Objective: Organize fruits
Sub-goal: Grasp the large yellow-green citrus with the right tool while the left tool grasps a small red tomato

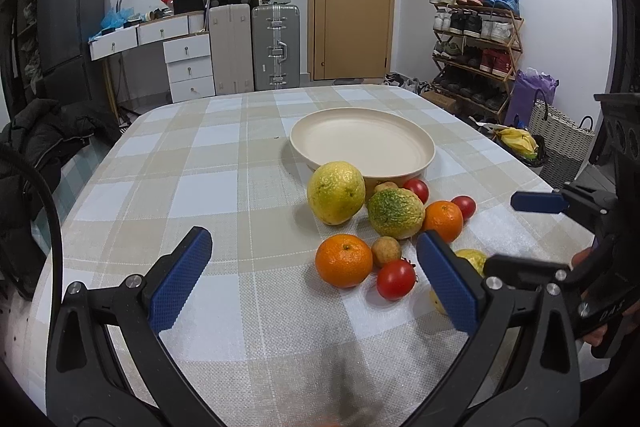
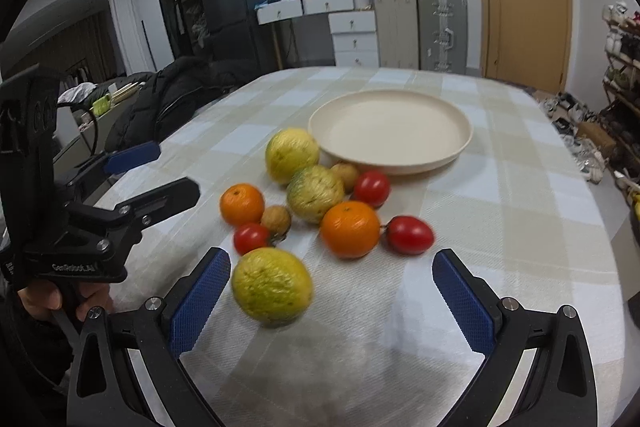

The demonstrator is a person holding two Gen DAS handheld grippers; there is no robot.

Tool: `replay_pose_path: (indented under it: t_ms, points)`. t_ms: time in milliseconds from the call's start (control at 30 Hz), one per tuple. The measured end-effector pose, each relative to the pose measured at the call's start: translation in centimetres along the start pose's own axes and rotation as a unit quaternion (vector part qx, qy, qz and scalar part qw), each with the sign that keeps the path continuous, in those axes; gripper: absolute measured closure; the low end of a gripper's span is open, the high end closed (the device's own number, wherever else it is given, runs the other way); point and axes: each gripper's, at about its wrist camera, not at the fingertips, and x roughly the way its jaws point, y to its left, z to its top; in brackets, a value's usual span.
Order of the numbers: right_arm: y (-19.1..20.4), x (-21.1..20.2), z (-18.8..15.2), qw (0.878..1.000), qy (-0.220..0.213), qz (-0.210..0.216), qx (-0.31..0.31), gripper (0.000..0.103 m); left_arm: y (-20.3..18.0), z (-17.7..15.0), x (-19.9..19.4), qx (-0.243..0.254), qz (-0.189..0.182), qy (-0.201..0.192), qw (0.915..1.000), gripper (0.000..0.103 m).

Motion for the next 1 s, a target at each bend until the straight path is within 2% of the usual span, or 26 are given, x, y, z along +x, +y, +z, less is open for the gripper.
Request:
replay_pose_path:
  t_ms: [233, 367, 533, 600, 633, 667, 900, 1000]
  points:
    - [0.9, 2.1, -0.8, 0.999, 0.05, 0.019, 0.01, 0.0, 0.2, 0.1, 0.2, -0.003, -0.012, 0.012, 0.9999, 0.001]
    - [0.8, 2.6, -0.9, 0.997, 0.058, 0.041, 0.019, 0.003, -0.1, 0.0, 0.3, 0.004, -0.012, 0.015, 0.9998, 0.001]
    - [1.1, 3.2, -1.1, 0.995, 0.074, 0.063, 0.023, 0.031, -0.4, -0.2, 0.6, 0.009, -0.019, 0.024, 0.9995, 0.001]
    - [1.2, 3.3, -1.1, 0.995, 0.076, 0.064, 0.022, 0.038, -0.5, -0.2, 0.7, 0.011, -0.02, 0.028, 0.9993, 0.001]
    - [1.2, 3.3, -1.1, 0.994, 0.076, 0.07, 0.023, 0.047, -0.6, -0.2, 0.7, 0.011, -0.021, 0.03, 0.9993, 0.001]
    - [1.2, 3.0, -1.0, 0.993, 0.076, 0.083, 0.028, 0.051, -0.6, -0.3, 0.8, 0.011, -0.024, 0.031, 0.9992, 0.001]
    - [0.3, 1.2, -0.4, 0.998, 0.042, 0.041, 0.03, 0.051, -1.1, -0.4, 1.3, 0.014, -0.035, 0.049, 0.9981, 0.001]
    - [-0.9, 0.5, -0.1, 0.998, 0.026, 0.036, 0.047, 0.051, -1.4, -0.6, 1.5, 0.01, -0.055, 0.062, 0.9965, 0.004]
